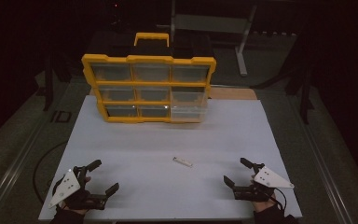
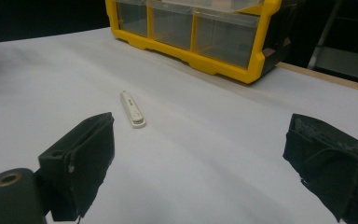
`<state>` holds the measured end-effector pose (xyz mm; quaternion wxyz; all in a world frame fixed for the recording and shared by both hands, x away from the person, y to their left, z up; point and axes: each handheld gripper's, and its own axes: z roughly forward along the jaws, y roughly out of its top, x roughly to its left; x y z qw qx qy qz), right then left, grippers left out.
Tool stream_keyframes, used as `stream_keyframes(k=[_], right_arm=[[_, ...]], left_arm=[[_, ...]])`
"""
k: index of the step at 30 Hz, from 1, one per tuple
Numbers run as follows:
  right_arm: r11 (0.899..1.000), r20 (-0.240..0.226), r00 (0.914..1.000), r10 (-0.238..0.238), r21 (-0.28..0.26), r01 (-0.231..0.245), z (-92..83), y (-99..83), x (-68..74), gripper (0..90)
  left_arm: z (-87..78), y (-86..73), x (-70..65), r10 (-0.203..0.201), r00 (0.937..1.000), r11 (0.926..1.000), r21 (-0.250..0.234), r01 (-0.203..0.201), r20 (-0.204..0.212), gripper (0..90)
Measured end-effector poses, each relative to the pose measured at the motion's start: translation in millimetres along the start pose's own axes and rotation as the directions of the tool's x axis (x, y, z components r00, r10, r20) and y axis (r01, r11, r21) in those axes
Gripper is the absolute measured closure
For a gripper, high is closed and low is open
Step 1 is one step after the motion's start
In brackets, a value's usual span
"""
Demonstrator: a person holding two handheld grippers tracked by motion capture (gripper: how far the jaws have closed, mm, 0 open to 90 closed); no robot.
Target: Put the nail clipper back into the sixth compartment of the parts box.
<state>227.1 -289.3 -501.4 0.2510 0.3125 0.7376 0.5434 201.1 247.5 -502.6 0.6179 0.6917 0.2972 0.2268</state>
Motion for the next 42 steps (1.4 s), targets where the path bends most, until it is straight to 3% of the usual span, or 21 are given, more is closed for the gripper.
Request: stream_keyframes(k=[19,27,31,33,34,35,37,42], right_arm=[[1.0,0.002,0.9997,-0.024,-0.01,0.024,-2.2,1.4,2.1,8.6],[0.999,0.006,0.9989,-0.046,-0.016,0.046,-4.1,5.0,5.5,8.7],[0.998,0.009,0.9985,-0.054,-0.022,0.055,-3.8,5.9,5.8,8.7],[0.998,0.011,0.9986,-0.051,-0.026,0.051,-3.9,6.0,5.8,9.6],[0.998,0.015,0.9986,-0.05,-0.027,0.051,-4.3,6.1,5.3,10.6],[0.998,0.017,0.9986,-0.05,-0.028,0.05,-4.2,6.0,4.7,10.6],[0.999,0.019,0.9989,-0.044,-0.031,0.044,-4.3,6.2,4.5,10.6],[0.999,0.014,0.9989,-0.044,-0.027,0.045,-3.8,7.0,6.0,10.6]], left_arm=[[7.0,0.1,-0.8,0.01,0.9999,0.9999,0.012,-0.01,0.01,0.4],[16.6,9.8,-3.6,-0.054,0.9981,0.9973,0.052,0.052,0.03,0.4],[23.3,22.7,-5.6,-0.082,0.9935,0.9934,0.087,0.075,0.079,0.4],[25.2,25.9,-6.4,-0.092,0.9933,0.9921,0.093,0.085,0.071,0.4],[29.9,31.3,-5.2,-0.127,0.9881,0.9867,0.113,0.117,0.087,0.4],[32.0,33.5,-5.0,-0.133,0.9863,0.9859,0.116,0.121,0.098,0.4],[36.3,37.5,-5.9,-0.116,0.9883,0.9874,0.12,0.104,0.099,0.4],[48.4,47.0,-9.0,-0.079,0.9847,0.9873,0.149,0.055,0.156,0.4]])
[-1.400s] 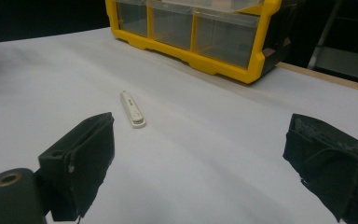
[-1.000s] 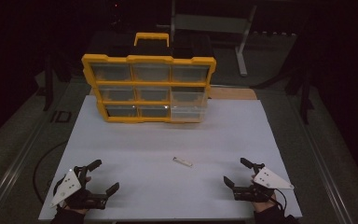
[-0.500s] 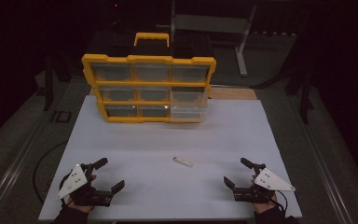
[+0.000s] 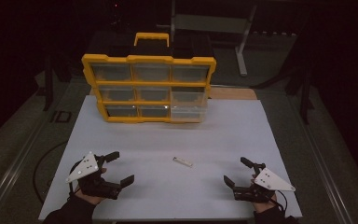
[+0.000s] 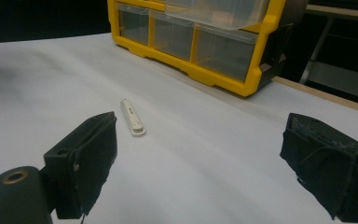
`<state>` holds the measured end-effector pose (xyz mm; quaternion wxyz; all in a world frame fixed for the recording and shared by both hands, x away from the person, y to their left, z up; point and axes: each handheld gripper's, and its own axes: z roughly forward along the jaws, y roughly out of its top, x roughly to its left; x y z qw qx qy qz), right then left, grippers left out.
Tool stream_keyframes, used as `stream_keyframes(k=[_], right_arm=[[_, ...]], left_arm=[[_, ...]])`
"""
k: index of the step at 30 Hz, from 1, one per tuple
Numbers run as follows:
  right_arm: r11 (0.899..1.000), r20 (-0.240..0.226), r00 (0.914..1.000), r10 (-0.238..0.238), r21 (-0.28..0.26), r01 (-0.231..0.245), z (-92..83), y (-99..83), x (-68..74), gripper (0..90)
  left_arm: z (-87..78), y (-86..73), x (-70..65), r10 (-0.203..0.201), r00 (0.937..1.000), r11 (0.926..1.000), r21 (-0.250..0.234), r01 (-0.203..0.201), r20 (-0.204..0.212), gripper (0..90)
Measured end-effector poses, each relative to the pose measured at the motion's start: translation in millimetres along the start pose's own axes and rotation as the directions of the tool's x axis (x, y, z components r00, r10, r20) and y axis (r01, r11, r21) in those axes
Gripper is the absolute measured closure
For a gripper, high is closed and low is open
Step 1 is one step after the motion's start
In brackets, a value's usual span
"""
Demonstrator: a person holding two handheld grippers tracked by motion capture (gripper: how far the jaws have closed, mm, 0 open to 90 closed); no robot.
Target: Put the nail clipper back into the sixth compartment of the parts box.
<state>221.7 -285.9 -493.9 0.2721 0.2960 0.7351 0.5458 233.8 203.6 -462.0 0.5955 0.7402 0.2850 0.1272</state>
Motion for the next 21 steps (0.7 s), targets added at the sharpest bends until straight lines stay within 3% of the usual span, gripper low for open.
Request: stream_keyframes(k=[5,7,12,16,21], right_arm=[[1.0,-0.011,0.9998,0.017,-0.002,-0.017,-0.1,0.5,0.1,10.5],[1.0,-0.014,0.9997,0.021,-0.004,-0.021,-0.5,1.1,0.7,10.5],[0.999,-0.032,0.9986,0.043,-0.01,-0.043,-1.4,3.0,0.1,9.8],[0.999,-0.038,0.9981,0.049,-0.009,-0.049,-1.6,3.2,-0.2,9.7],[1.0,-0.027,0.9992,0.028,-0.007,-0.028,-0.4,2.8,1.4,9.7]], left_arm=[[10.4,9.5,-0.1,0.044,0.9981,0.9987,0.024,-0.045,0.042,0.4],[18.4,16.7,0.4,0.08,0.9949,0.9959,0.037,-0.082,0.062,0.4],[27.9,24.9,1.7,0.105,0.9903,0.993,0.045,-0.109,0.092,0.4],[35.9,32.9,1.9,0.138,0.9835,0.9883,0.049,-0.145,0.117,0.4],[48.8,45.6,1.9,0.186,0.9678,0.9783,0.06,-0.199,0.17,0.4]])
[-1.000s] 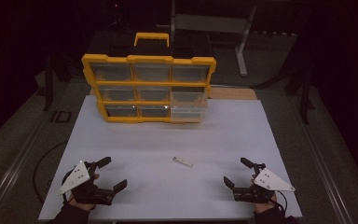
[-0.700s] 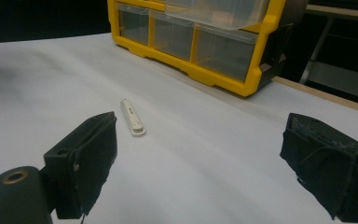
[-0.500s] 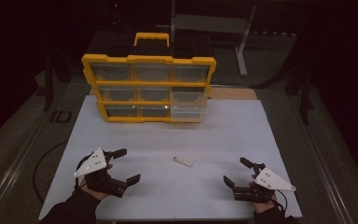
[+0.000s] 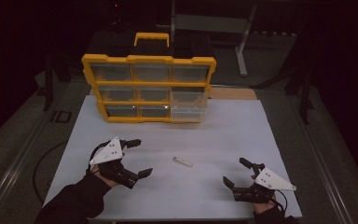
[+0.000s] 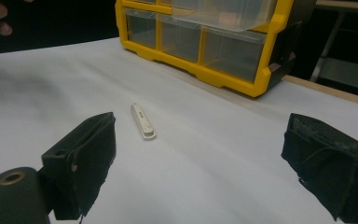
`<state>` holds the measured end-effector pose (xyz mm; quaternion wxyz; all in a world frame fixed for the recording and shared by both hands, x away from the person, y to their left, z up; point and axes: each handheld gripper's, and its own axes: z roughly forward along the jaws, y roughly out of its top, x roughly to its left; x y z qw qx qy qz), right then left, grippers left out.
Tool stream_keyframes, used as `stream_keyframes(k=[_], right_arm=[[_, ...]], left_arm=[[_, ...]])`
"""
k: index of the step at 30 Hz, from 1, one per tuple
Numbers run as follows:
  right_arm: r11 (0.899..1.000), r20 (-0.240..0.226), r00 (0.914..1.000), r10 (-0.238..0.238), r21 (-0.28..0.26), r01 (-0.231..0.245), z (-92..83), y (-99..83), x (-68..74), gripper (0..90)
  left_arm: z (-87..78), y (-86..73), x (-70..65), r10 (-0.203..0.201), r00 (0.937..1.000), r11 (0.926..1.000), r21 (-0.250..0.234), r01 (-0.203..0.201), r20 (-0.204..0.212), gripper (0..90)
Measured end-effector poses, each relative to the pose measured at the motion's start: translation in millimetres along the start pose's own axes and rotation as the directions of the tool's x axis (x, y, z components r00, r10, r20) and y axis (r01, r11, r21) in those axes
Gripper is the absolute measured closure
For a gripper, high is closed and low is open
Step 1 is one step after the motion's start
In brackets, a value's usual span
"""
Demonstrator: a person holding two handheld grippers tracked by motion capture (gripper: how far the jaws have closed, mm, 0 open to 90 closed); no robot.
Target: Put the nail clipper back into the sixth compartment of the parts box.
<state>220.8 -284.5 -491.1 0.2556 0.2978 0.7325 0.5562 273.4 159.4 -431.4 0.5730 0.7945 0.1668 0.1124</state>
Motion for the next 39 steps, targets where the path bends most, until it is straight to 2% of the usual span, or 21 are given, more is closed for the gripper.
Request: stream_keyframes(k=[2,3,5,8,13,15,21,23,28,33,35,36,39], right_arm=[[1.0,0.001,1.0,-0.003,-0.002,0.003,0.0,0.1,0.2,9.8],[1.0,-0.001,1.0,-0.001,-0.003,0.001,-0.1,0.1,0.1,9.8],[1.0,0.001,1.0,-0.003,-0.003,0.003,-0.1,0.0,-0.1,9.8],[1.0,0.0,1.0,-0.001,-0.003,0.001,-0.2,-0.1,-0.2,9.8],[1.0,-0.003,1.0,-0.002,-0.003,0.002,-0.2,0.0,0.4,9.8],[1.0,-0.005,1.0,-0.003,-0.003,0.003,-0.2,-0.1,0.4,9.8],[1.0,-0.011,0.9999,0.001,-0.004,-0.001,0.2,-0.4,0.3,9.8],[1.0,-0.014,0.9999,-0.001,-0.002,0.001,0.4,-0.5,0.3,9.8],[1.0,-0.016,0.9999,-0.002,0.0,0.002,0.8,-1.0,0.1,9.8],[1.0,-0.019,0.9998,0.0,-0.001,-0.001,1.0,-1.4,0.1,9.8],[1.0,-0.022,0.9998,0.002,0.0,-0.002,0.9,-1.6,-0.1,9.8],[1.0,-0.023,0.9997,0.006,0.002,-0.006,0.9,-1.8,-0.1,9.8],[1.0,-0.029,0.9996,0.005,0.005,-0.005,1.2,-2.3,-0.5,9.8]], left_arm=[[2.3,2.1,0.7,0.008,0.9999,1.0,0.003,-0.008,0.007,0.4],[6.3,6.3,3.0,0.022,0.9993,0.9997,0.009,-0.022,0.029,0.4],[9.0,9.2,3.7,0.033,0.9989,0.9993,0.014,-0.033,0.034,0.4],[17.2,17.4,5.6,0.069,0.9955,0.9969,0.033,-0.071,0.065,0.4],[25.7,25.1,7.7,0.09,0.9916,0.9945,0.045,-0.094,0.093,0.4],[32.4,29.4,9.4,0.11,0.9881,0.9915,0.057,-0.117,0.108,0.4],[45.1,36.0,14.1,0.131,0.9775,0.9876,0.065,-0.143,0.166,0.4],[49.9,38.2,15.3,0.148,0.9718,0.9846,0.065,-0.162,0.184,0.4],[62.8,42.2,19.8,0.161,0.9586,0.9793,0.083,-0.184,0.235,0.4],[76.5,38.9,26.1,0.162,0.9557,0.9723,0.126,-0.197,0.246,0.4],[85.2,36.0,30.6,0.17,0.9516,0.9677,0.139,-0.21,0.256,0.4],[85.2,36.0,30.6,0.17,0.9516,0.9677,0.139,-0.21,0.256,0.4],[93.6,33.0,35.8,0.172,0.9441,0.9651,0.144,-0.218,0.281,0.4]])
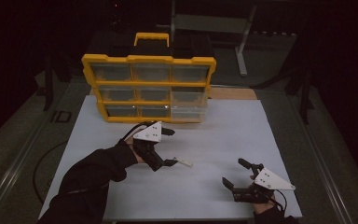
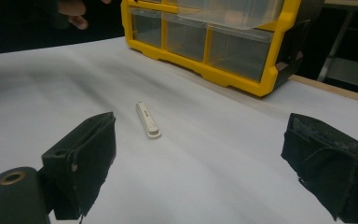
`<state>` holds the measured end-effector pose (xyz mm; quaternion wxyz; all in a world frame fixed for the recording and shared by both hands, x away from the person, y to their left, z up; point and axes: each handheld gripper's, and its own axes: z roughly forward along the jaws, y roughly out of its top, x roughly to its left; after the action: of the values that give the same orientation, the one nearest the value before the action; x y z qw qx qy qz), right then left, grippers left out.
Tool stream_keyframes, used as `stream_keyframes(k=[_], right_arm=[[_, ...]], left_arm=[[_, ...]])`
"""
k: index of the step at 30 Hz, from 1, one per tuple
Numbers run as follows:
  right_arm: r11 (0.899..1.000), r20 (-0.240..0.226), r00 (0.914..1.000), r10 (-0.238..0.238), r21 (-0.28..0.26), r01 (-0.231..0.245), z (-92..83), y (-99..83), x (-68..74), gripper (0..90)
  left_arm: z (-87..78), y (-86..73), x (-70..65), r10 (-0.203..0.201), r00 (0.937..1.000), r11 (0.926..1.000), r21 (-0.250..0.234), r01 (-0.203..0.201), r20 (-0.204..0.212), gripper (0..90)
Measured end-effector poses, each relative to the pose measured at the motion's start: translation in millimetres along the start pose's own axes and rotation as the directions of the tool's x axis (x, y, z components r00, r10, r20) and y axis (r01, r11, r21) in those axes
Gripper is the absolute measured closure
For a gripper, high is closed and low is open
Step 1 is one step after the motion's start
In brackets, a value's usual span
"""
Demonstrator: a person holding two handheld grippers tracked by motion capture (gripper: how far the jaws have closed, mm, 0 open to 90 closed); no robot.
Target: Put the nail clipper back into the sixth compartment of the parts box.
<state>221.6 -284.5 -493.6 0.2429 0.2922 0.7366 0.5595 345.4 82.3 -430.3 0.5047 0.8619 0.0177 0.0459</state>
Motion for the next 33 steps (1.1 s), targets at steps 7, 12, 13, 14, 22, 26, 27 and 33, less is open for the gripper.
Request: stream_keyframes(k=[7,12,13,14,22,26,27,33], right_arm=[[1.0,-0.006,1.0,0.0,0.0,0.0,0.1,-0.3,0.1,9.8],[1.0,-0.009,1.0,0.001,0.002,-0.001,0.3,-0.5,0.2,9.8],[1.0,-0.009,1.0,0.001,0.002,-0.001,0.3,-0.5,0.2,9.8],[1.0,-0.01,0.9999,0.001,0.001,-0.001,0.3,-0.6,0.1,9.8],[1.0,-0.008,0.9999,0.008,0.006,-0.008,0.8,-1.5,-0.4,9.8],[1.0,-0.011,0.9998,0.015,0.011,-0.015,1.5,-2.2,0.1,9.8],[1.0,-0.012,0.9998,0.013,0.01,-0.013,1.5,-2.1,0.1,9.8],[1.0,-0.015,0.9998,0.013,0.011,-0.013,1.5,-2.5,-0.5,9.8]], left_arm=[[19.0,-12.8,7.2,-0.003,0.9995,0.9992,0.04,0.001,0.033,1.8],[31.6,-20.4,9.6,0.026,0.9977,0.9969,0.073,-0.03,0.062,5.1],[31.6,-20.4,9.6,0.026,0.9977,0.9969,0.073,-0.03,0.062,5.3],[34.5,-22.4,10.5,0.033,0.997,0.9957,0.085,-0.039,0.07,5.9],[46.3,-32.8,17.6,0.064,0.9941,0.9899,0.121,-0.074,0.088,16.4],[52.2,-36.8,20.1,0.086,0.9888,0.983,0.151,-0.104,0.122,26.0],[53.3,-37.5,20.5,0.092,0.9884,0.9817,0.155,-0.11,0.121,27.5],[59.7,-45.8,24.3,0.12,0.9839,0.9654,0.216,-0.147,0.133,39.5]])
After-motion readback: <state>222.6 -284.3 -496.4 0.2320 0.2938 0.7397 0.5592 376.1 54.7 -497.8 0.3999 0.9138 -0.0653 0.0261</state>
